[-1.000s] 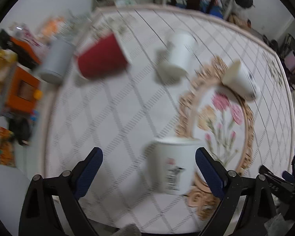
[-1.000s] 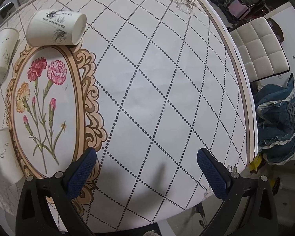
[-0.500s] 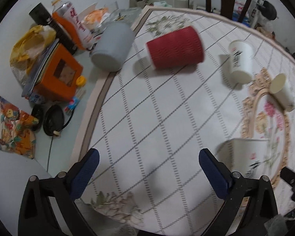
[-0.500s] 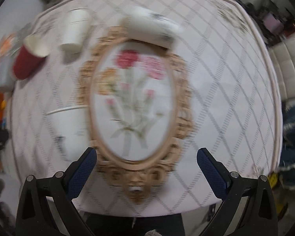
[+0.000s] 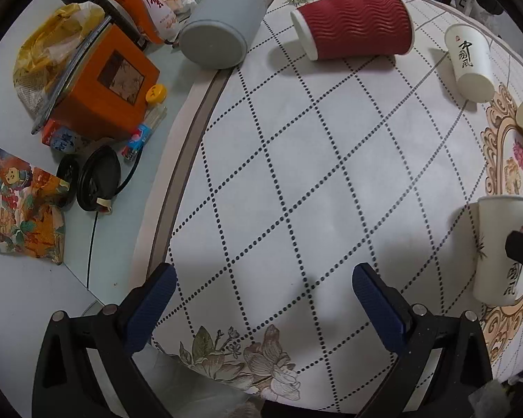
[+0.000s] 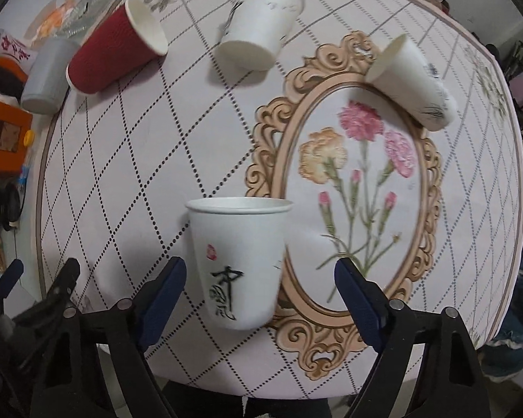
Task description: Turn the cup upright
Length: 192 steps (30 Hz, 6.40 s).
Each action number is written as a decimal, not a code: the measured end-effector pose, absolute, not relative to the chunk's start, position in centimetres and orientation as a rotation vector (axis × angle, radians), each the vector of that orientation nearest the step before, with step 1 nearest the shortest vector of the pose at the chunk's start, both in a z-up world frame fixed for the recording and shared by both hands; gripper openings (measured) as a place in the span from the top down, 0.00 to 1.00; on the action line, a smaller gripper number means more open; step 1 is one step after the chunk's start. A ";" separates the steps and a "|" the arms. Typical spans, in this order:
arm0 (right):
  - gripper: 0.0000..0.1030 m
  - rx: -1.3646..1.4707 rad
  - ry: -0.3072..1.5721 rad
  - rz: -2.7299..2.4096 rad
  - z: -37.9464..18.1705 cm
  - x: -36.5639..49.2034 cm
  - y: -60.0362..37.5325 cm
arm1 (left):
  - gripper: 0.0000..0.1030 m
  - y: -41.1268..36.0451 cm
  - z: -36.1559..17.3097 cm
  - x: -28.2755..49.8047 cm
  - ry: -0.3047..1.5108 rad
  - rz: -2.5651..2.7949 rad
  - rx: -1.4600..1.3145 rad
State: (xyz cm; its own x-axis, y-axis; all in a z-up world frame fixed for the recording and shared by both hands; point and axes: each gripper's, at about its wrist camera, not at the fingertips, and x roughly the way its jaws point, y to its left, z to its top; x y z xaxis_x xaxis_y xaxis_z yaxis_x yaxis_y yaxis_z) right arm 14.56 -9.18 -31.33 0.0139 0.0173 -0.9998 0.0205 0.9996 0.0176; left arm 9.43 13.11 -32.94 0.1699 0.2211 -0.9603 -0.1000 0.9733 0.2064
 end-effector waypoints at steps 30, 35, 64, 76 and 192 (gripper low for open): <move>0.38 0.165 1.083 -0.082 -29.9 14.7 -11.2 | 0.00 12.1 -33.0 13.2 1.366 0.159 0.018; 0.38 0.126 0.933 -0.169 -30.5 14.9 -11.7 | 0.00 10.7 -34.2 14.4 1.368 0.120 0.030; 0.10 0.086 0.961 -0.181 -28.4 5.4 -13.3 | 0.00 6.9 -29.3 6.8 1.263 0.101 0.185; 0.01 0.045 0.941 -0.227 -16.6 -2.2 -16.2 | 0.00 5.2 -17.3 -1.5 1.102 0.072 0.125; 0.00 0.050 0.897 -0.209 0.0 -15.0 -14.7 | 0.00 6.3 -4.0 -11.2 0.955 -0.028 0.079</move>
